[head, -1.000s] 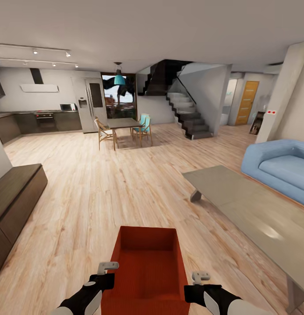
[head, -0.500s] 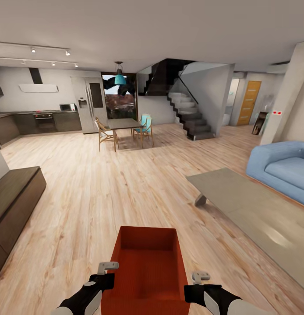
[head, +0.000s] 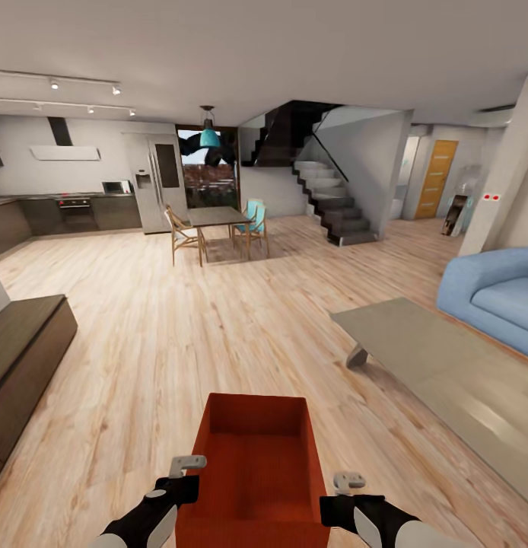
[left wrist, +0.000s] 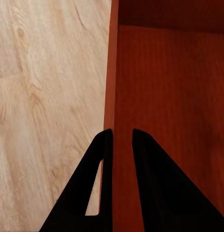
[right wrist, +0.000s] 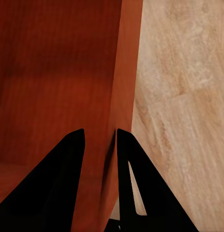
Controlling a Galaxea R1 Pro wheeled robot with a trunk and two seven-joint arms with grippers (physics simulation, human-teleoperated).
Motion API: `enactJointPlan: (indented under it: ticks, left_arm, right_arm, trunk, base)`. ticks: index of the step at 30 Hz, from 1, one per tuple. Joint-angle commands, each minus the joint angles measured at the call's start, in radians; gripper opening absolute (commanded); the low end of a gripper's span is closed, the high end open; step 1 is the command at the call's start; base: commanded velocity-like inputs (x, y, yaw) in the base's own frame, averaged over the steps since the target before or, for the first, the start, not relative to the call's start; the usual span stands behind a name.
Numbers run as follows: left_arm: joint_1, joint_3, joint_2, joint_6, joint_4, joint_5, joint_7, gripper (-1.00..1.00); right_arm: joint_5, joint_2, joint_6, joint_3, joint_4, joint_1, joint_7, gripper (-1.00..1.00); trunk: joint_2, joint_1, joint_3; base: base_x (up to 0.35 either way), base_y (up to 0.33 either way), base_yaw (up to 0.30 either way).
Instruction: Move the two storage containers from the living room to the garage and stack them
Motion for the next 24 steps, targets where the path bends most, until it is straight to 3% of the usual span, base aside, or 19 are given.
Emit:
enactJointPlan:
  ticks: [1,24]
  left_arm:
    - [0.000,-0.033,0.001,0.002,0.002,0.026,0.007,-1.00]
    - [0.000,-0.033,0.001,0.002,0.002,0.027,0.007,-1.00]
  right_arm:
    - [0.004,-0.022,-0.032,-0.017,-0.058,-0.001,0.002,-1.00]
    - [0.004,-0.022,-0.032,-0.019,-0.058,-0.001,0.002,-1.00]
  trunk:
    - [-0.001,0.001,-0.001]
    - [-0.001,0.001,-0.001]
  base:
    - [0.265,0.103,0.000]
    - [0.266,0.100,0.000]
